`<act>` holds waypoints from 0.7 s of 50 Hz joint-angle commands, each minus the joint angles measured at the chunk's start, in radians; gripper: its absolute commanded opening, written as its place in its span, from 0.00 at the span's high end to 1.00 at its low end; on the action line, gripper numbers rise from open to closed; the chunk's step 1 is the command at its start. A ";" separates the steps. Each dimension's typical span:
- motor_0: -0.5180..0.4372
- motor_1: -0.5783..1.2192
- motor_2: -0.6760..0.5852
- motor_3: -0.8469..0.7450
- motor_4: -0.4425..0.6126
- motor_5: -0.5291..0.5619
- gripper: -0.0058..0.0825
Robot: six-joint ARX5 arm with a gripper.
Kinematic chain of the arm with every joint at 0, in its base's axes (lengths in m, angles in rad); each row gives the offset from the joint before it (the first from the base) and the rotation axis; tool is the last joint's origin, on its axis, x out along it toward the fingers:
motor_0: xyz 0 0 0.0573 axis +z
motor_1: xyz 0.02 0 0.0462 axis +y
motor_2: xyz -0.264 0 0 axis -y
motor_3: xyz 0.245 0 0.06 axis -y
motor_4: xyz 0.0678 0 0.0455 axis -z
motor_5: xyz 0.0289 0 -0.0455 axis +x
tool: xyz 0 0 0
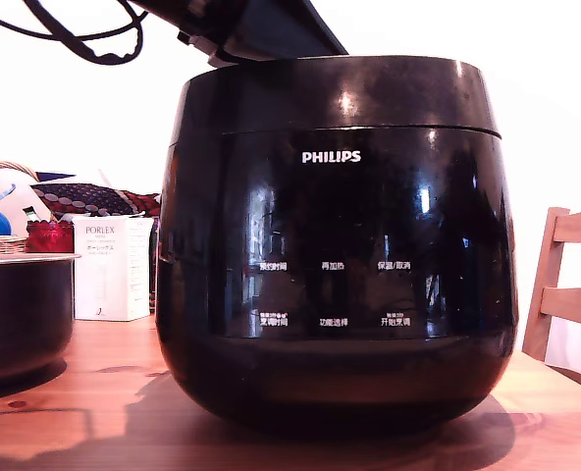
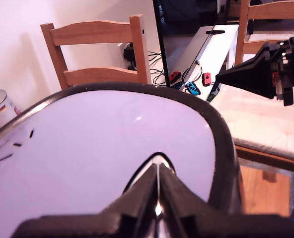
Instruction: Open the rice cooker by pressing the large metal button on the top of its lid with medium force
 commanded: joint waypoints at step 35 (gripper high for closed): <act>0.023 0.008 -0.089 0.130 -0.053 -0.092 0.96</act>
